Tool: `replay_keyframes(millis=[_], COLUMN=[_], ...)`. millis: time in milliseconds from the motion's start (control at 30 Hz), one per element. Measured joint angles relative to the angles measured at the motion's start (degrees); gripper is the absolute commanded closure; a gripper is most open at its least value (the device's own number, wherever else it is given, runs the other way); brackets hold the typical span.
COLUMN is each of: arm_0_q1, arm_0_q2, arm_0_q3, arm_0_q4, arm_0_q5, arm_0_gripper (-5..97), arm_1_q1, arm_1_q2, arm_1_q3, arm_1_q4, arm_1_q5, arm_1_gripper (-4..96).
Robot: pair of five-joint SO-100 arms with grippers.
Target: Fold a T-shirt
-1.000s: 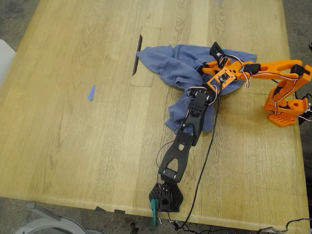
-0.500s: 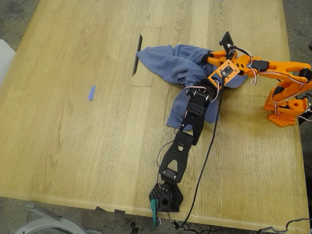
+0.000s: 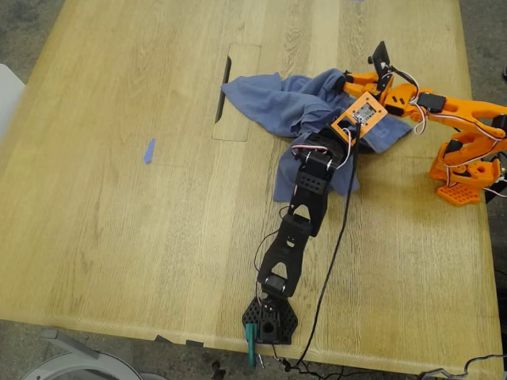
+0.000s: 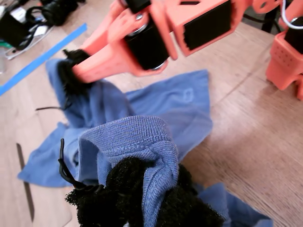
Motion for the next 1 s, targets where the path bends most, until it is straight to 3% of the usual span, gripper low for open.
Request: replay_keyframes(millis=[1000], arm_0_q1=[-3.34], arm_0_q2=[22.24], arm_0_q3=[0.00], arm_0_q4=[0.35], arm_0_q5=[0.00], arm_0_gripper=[92], arm_1_q1=[-4.39], arm_1_q2=[5.54], arm_1_q3=[-15.47], arm_1_q4=[-2.46], arm_1_q5=[-1.41], arm_1_gripper=[91.5])
